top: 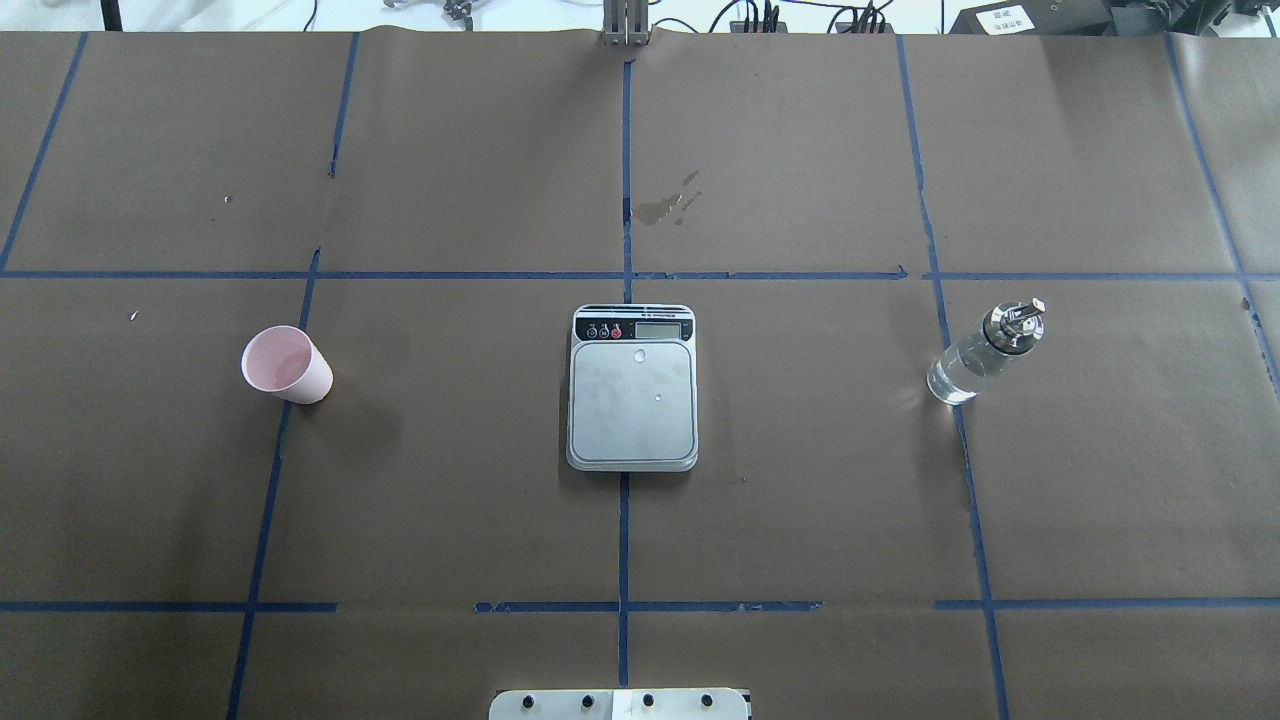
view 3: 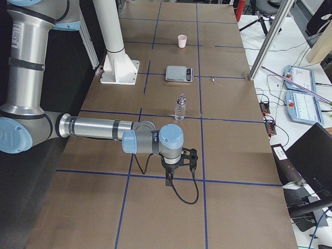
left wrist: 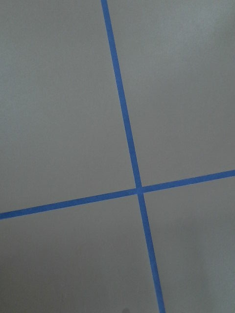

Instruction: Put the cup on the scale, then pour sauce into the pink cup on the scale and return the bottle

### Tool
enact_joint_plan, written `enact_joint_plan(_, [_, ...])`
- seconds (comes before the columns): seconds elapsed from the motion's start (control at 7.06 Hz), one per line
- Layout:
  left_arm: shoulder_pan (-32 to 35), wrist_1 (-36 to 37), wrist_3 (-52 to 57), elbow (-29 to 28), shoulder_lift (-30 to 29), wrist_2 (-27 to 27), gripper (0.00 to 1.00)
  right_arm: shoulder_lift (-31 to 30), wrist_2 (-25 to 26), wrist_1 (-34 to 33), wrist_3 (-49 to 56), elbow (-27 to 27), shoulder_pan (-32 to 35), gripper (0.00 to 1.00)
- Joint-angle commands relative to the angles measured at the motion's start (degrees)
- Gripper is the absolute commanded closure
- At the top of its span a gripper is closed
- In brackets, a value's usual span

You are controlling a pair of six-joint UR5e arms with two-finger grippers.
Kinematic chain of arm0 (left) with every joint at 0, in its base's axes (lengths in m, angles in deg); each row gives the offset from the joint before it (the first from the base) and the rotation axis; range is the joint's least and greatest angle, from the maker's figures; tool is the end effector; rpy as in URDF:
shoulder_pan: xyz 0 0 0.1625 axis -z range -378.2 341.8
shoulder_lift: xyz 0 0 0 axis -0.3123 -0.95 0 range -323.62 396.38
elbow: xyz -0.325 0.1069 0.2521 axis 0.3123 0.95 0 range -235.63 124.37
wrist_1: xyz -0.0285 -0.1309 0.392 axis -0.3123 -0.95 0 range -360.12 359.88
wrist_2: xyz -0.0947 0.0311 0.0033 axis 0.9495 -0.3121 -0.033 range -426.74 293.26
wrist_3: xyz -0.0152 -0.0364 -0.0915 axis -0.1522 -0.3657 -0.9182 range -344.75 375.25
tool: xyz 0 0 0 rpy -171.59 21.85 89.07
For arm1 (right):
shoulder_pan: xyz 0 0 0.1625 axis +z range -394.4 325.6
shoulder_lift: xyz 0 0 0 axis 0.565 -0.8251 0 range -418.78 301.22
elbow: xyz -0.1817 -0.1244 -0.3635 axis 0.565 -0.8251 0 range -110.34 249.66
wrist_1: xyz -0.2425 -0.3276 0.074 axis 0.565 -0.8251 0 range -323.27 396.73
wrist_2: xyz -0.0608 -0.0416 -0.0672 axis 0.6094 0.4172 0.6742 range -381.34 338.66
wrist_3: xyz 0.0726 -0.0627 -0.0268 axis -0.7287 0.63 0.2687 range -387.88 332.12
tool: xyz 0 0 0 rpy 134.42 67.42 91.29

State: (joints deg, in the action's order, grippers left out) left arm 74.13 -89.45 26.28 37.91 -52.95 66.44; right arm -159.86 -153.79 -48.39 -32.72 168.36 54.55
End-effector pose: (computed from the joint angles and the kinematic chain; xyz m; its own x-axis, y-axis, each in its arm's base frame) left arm -0.0848 -0.4863 0.6365 0.7240 0.1877 -0.6637 -0.0997 0.9806 0.1686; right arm 0.0585 -0.4143 0.6650 0.7361 0.0414 0.6756 -0.0439 0.9989 -0.0134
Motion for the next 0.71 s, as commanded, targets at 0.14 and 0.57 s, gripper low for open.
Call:
enact_joint_plan(0.14, [-0.04,-0.85,0.04,0.41,-0.15,0.23,0.00,0.01,0.00,-0.04,-0.17,-0.17,-0.09,0.00])
enact_joint_plan(0.57, [-0.83,-6.97,0.13,0.94,-0.14,0.33,0.00,0.53,-0.27,-0.04,-0.17,0.09,-1.22,0.00])
